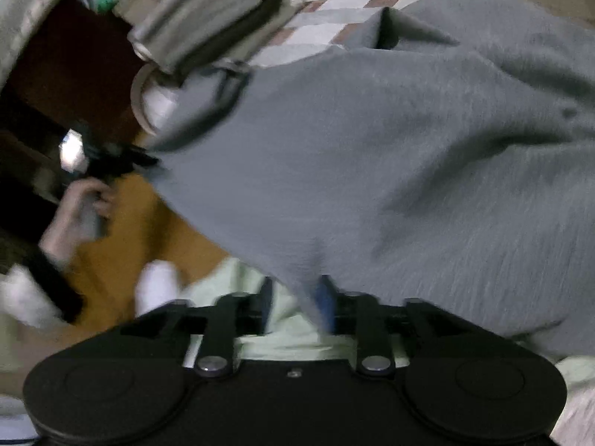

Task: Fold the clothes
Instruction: 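Open both grippers and release the sweatshirt onto the rug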

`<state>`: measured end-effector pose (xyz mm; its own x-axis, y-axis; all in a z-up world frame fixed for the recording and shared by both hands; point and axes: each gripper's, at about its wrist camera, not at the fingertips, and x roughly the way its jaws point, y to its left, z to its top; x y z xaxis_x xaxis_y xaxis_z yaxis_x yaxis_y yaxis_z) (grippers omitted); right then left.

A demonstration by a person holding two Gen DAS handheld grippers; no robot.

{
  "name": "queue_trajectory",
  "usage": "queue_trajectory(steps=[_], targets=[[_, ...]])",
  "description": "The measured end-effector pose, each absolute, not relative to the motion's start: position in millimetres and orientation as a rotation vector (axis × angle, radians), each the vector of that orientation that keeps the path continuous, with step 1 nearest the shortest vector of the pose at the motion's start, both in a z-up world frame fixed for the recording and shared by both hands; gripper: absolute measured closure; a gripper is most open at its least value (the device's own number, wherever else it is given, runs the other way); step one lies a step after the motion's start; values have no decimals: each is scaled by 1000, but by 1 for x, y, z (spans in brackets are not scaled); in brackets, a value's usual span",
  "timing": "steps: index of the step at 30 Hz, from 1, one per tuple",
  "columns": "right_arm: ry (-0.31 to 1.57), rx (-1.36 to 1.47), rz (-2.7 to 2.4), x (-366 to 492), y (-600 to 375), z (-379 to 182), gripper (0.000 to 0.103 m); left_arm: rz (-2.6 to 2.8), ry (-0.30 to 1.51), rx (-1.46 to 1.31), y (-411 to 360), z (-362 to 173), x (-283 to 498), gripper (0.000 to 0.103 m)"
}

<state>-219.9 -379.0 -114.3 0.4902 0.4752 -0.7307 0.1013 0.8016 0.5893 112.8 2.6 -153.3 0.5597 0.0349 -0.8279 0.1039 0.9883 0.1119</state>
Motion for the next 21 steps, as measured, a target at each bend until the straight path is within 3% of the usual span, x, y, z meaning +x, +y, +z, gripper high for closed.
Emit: queue_trajectory(steps=[3,7,13,16,21], targets=[[929,717,307,-234,-400,-98,55,-77,944,233,-19,-128,91,85],[816,709,134,-251,-453,-82,50,-223,894,227,-52,-84,62,70],[799,701,-234,-243,-530,-83,49,-443,931,134,-115,-25,41,69],[749,735,-352,-225,-552,-92,42,-486,885,155,-179,-12,18,69],[752,626,-542,-212,-567,-118,42,-650,923,218,-266,-12,-9,69]])
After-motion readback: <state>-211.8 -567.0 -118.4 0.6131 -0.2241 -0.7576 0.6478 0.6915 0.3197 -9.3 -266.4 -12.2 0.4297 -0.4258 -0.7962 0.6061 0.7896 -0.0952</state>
